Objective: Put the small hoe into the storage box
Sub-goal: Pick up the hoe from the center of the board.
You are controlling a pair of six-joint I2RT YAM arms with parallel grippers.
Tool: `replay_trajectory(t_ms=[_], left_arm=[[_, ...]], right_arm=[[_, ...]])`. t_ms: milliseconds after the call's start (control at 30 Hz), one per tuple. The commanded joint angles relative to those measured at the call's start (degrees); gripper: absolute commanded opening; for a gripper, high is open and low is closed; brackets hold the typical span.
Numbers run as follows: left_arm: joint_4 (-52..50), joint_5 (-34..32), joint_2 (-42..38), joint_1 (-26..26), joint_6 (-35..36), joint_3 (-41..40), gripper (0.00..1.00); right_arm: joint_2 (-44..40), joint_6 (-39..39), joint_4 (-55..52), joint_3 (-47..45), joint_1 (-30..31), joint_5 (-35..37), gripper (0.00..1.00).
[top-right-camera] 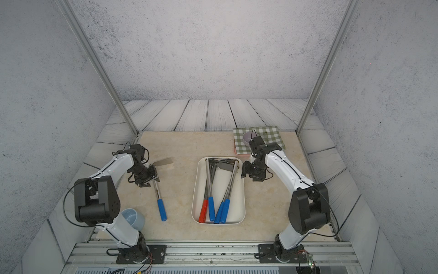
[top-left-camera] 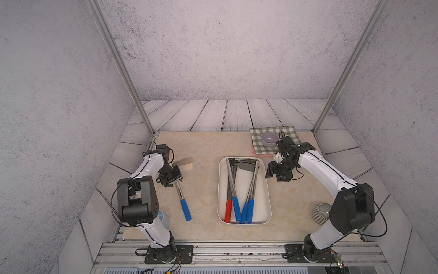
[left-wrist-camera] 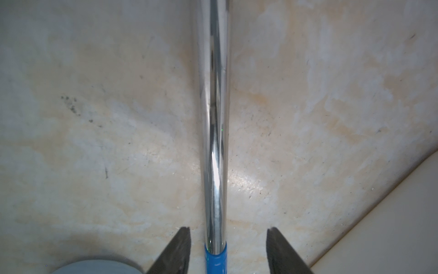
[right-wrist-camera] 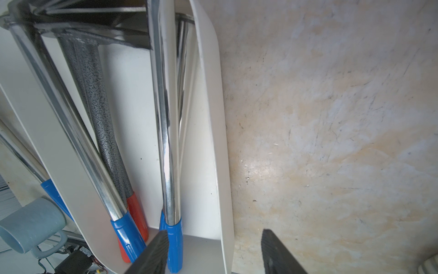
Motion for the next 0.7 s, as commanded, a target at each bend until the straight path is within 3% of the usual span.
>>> replay_trajectory(t_ms=[0,667], left_arm=[[-0.5,-1.5,1.7,0.7,0.6,0.6,0.54],[-6.8,-7.7,15.2,2.4,-1.4,17.5,0.54]], right_arm=[[-0.5,-0.6,-0.1,-0.7,0.2,-0.4,0.65],[-0.2,-1.1,0.3,-1.3,0.2,-0.7,0.65]])
